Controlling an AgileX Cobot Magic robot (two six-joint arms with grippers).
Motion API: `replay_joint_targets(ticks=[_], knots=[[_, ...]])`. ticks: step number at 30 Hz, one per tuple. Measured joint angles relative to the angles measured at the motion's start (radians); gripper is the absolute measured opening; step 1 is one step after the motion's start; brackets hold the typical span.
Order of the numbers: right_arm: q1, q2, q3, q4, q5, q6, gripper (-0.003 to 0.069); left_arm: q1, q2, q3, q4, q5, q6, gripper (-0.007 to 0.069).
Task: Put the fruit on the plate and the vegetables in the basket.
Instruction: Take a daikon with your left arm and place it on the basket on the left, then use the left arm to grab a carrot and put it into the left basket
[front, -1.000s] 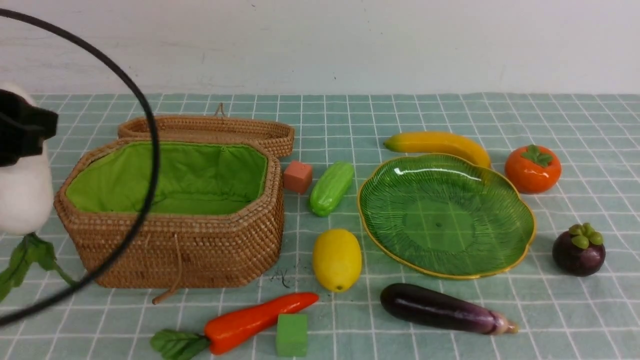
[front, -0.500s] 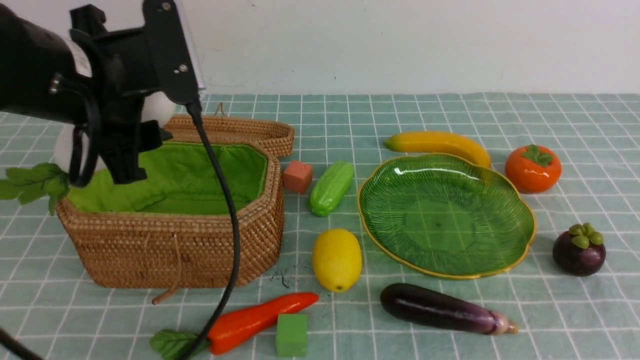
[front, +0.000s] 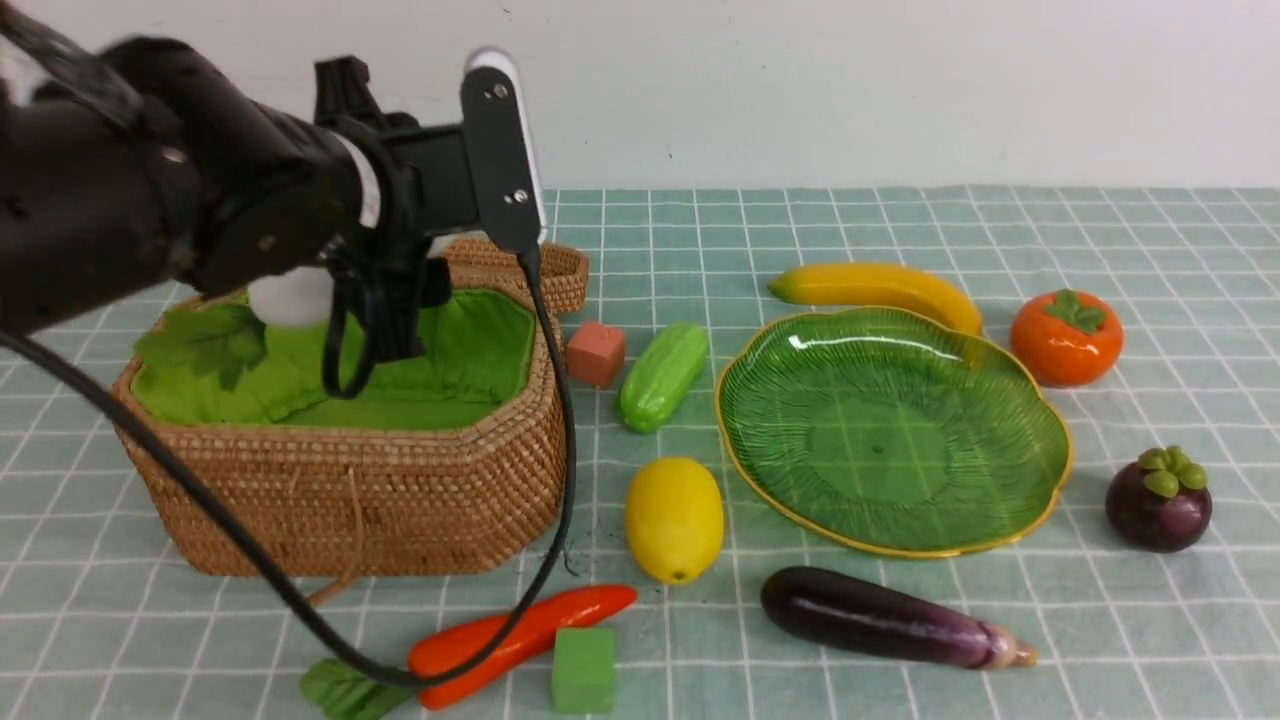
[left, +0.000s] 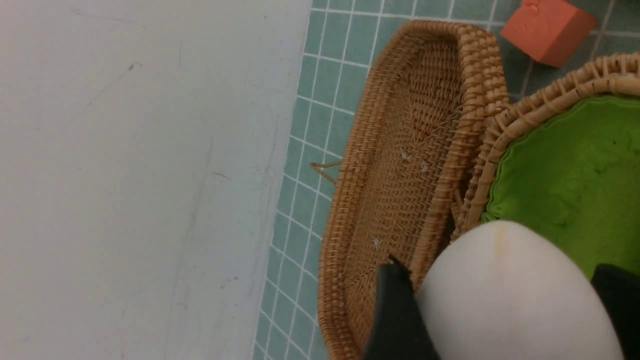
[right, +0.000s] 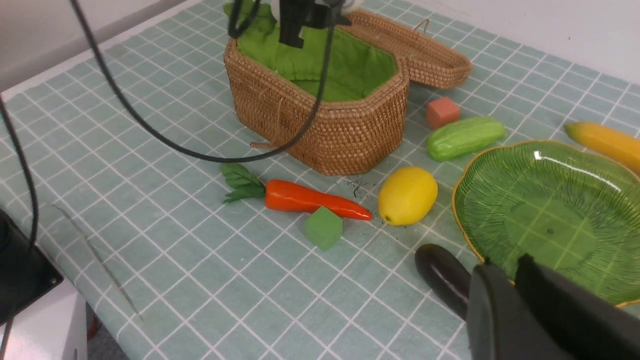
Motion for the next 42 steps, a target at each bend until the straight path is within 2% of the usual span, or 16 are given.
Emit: replay_joint_targets(ticks=[7, 14, 18, 20, 22, 24, 25, 26, 27, 28, 30, 33, 37, 39, 40, 42], knots=[[0.0, 0.0, 0.0, -0.007, 0.013, 0.01, 0.0074, 0.0, 0.048, 0.0, 0.05, -0.026, -0.12, 0.0456], [0.0, 0.0, 0.0, -0.007, 0.023, 0.011, 0.0074, 0.0, 0.035, 0.0, 0.076, -0.014, -0.159, 0.0657], [0.0, 0.0, 0.0, -0.007, 0.032, 0.012, 0.0077, -0.004, -0.013, 0.0, 0.038, 0.05, -0.285, 0.0645], [0.0, 0.0, 0.0, -0.007, 0.034, 0.012, 0.0077, -0.011, -0.042, 0.0, -0.004, 0.105, -0.375, 0.0612], [0.0, 0.0, 0.0, -0.007, 0.035, 0.012, 0.0077, -0.034, -0.092, 0.0, -0.088, 0.178, -0.51, 0.0521], [0.0, 0.0, 0.0, -0.007, 0.039, 0.012, 0.0077, -0.081, -0.153, 0.0, -0.199, 0.264, -0.602, 0.0344], [0.0, 0.0, 0.0, -0.007, 0.041, 0.012, 0.0077, -0.091, -0.163, 0.002, -0.216, 0.288, -0.617, 0.0309], [0.0, 0.0, 0.0, -0.007, 0.054, 0.012, 0.0077, -0.135, -0.202, 0.017, -0.283, 0.343, -0.637, 0.0165], [0.0, 0.0, 0.0, -0.007, 0.064, 0.012, 0.0077, -0.163, -0.224, 0.034, -0.323, 0.389, -0.645, 0.0081], [0.0, 0.0, 0.0, -0.007, 0.073, 0.012, 0.0077, -0.185, -0.238, 0.051, -0.356, 0.42, -0.647, 0.0023], [0.0, 0.0, 0.0, -0.007, 0.094, 0.012, 0.0078, -0.234, -0.263, 0.116, -0.444, 0.491, -0.65, -0.0013], [0.0, 0.0, 0.0, -0.007, 0.112, 0.012, 0.0078, -0.256, -0.268, 0.219, -0.517, 0.519, -0.641, -0.0003], [0.0, 0.0, 0.0, -0.007, 0.113, 0.012, 0.0081, -0.258, -0.258, 0.329, -0.542, 0.477, -0.621, 0.0097], [0.0, 0.0, 0.0, -0.001, 0.113, 0.012, 0.0083, -0.258, -0.245, 0.367, -0.535, 0.429, -0.615, 0.0179], [0.0, 0.0, 0.0, 0.01, 0.112, 0.012, 0.0083, -0.258, -0.23, 0.385, -0.512, 0.375, -0.614, 0.0279], [0.0, 0.0, 0.0, 0.018, 0.111, 0.012, 0.0085, -0.258, -0.206, 0.388, -0.464, 0.323, -0.614, 0.0374]])
